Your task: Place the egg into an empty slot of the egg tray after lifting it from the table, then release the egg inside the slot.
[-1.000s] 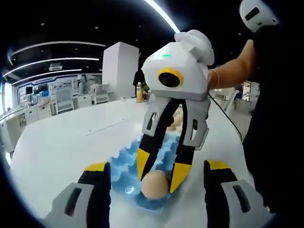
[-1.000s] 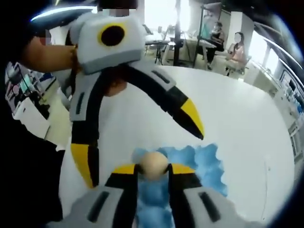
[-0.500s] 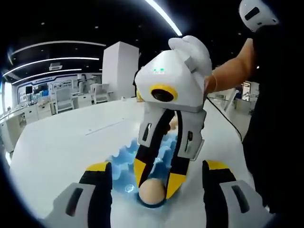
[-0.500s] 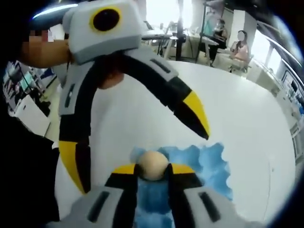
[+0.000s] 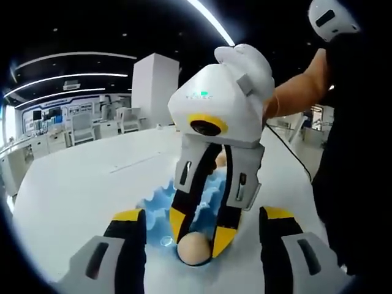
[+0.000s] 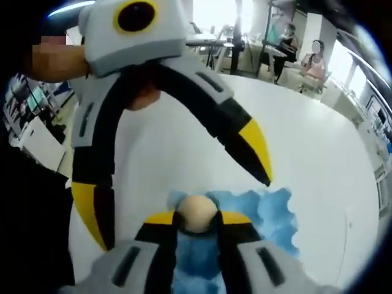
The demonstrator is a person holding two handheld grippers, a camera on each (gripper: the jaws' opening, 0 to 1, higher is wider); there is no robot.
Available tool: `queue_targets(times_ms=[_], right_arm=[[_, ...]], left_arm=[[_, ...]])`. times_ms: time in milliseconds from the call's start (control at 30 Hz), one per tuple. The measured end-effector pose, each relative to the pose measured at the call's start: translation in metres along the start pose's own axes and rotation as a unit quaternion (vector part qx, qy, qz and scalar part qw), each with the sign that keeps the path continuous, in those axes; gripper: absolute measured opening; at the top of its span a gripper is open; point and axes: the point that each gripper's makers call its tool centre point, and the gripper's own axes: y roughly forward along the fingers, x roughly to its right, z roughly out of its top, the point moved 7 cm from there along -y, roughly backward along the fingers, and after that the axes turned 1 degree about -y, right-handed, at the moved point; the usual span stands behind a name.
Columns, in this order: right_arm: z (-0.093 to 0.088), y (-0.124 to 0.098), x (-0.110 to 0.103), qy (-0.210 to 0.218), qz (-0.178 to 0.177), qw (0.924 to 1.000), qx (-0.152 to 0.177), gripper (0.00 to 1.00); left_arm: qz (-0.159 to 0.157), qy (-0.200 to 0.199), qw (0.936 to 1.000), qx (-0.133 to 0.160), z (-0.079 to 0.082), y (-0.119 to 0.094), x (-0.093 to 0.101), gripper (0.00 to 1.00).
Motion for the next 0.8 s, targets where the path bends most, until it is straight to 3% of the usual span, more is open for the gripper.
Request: queue_targets(times_ms=[67,167,400,800], right_arm=[[-0.002,-0.001,-0.001,-0.013,0.003,0.9999,0.008,0.26],[-0.004,-0.002,-0.001,-0.017,-0.003,0.9994,0.028,0.27],[-0.013,-0.015,0.0,0.008,-0.003,0.9977,0.067,0.29],[-0.053,-0.044,-0.004,0.014,-0.024,0.9972,0.069,0.29]], left_arm=[[0.004,0.013,0.9998,0.013,0.003,-0.001,0.0,0.76],[0.002,0.003,1.0,0.008,0.003,-0.001,0.0,0.75],[0.002,0.007,0.9999,0.012,0.005,-0.002,0.001,0.76],[-0.004,0.006,0.9999,0.007,0.006,0.002,0.004,0.75]])
